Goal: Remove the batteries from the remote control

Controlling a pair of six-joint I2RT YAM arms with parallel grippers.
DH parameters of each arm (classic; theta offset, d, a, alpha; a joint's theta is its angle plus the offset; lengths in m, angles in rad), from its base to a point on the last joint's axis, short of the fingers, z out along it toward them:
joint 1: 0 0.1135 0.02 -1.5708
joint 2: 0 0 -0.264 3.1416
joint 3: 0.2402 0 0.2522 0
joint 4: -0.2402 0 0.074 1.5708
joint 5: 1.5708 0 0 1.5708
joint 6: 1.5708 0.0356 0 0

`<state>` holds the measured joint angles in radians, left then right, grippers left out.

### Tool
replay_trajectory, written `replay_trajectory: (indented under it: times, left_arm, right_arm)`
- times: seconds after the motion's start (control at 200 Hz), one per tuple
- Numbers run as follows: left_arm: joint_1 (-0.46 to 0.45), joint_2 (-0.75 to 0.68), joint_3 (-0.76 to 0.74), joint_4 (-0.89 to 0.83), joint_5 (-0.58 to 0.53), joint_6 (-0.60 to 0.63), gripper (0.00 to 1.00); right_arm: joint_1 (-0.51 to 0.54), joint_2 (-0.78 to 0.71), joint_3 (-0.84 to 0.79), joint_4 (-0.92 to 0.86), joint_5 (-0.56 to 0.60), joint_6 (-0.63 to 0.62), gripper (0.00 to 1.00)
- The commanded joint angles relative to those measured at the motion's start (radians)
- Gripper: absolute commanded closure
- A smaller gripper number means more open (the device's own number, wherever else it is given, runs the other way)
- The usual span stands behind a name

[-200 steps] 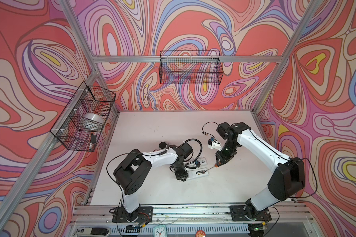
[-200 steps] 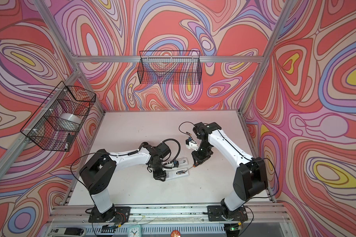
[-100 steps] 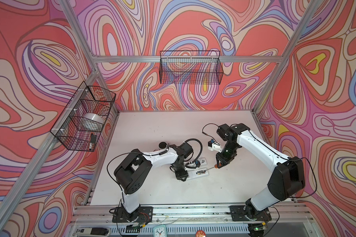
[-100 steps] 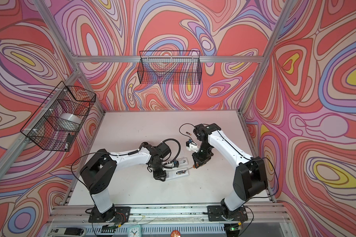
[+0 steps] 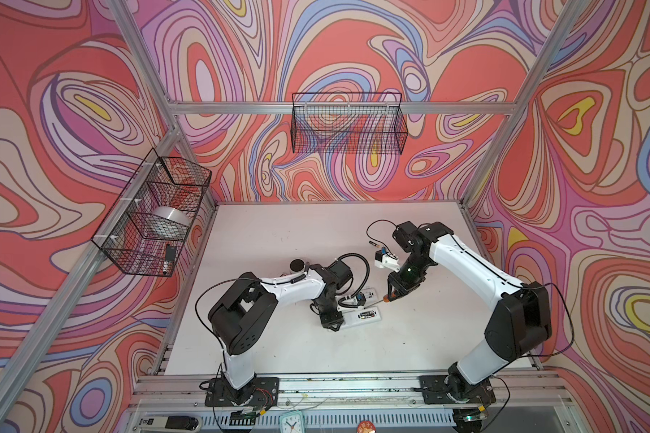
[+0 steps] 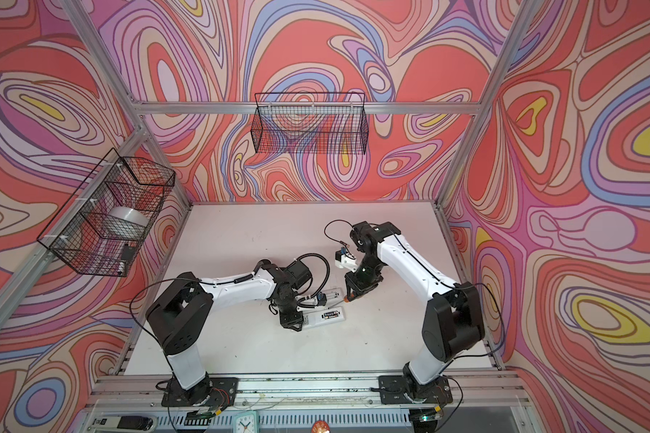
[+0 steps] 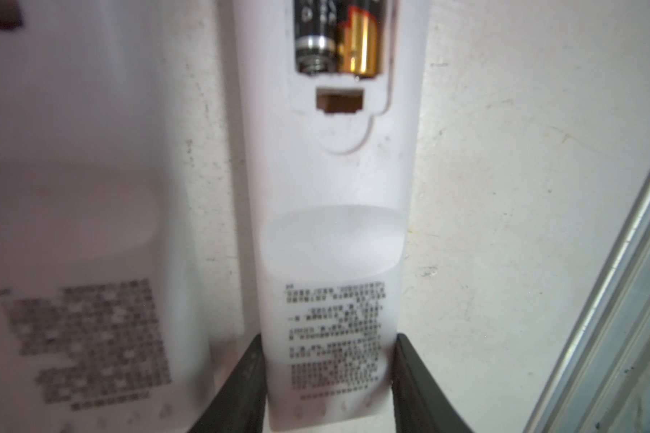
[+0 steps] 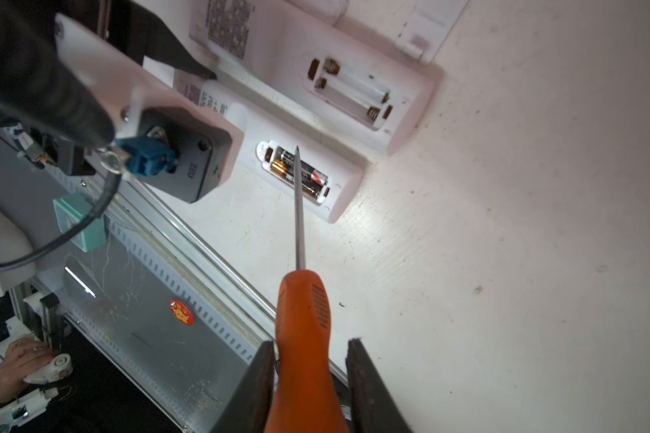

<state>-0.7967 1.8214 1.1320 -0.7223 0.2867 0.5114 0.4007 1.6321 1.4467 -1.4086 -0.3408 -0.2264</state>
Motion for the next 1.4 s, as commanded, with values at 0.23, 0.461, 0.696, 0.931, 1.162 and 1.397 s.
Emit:
replay_trajectory:
  times: [0.23, 0.461, 0.696, 0.931, 1.162, 1.397]
  left_arm:
    - [0.016, -0.025, -0.106, -0.077, -0.115, 0.006, 0.77]
    - [0.024, -0.099, -0.186, -0.048, -0.122, 0.073, 0.77]
    - [0.024, -0.093, -0.189, -0.042, -0.117, 0.095, 0.78]
    - [0.024, -0.056, -0.161, -0.059, -0.107, 0.092, 0.79]
    - [0.024, -0.06, -0.164, -0.058, -0.106, 0.091, 0.79]
    - [0.024, -0.05, -0.156, -0.064, -0.1, 0.093, 0.79]
  right_arm:
    - [0.004, 0.015, 0.213, -0.168, 0.047, 0.366, 0.93]
    - [0.006, -0.061, 0.117, -0.212, 0.024, 0.421, 0.94]
    - [0.045, -0.069, 0.058, -0.146, -0.035, 0.413, 0.98]
    - [0.076, -0.063, -0.017, -0.08, -0.053, 0.432, 1.0]
    - [0.079, -0.066, -0.077, -0.03, -0.024, 0.44, 1.0]
    - [0.079, -0.045, -0.073, 0.013, -0.023, 0.443, 1.0]
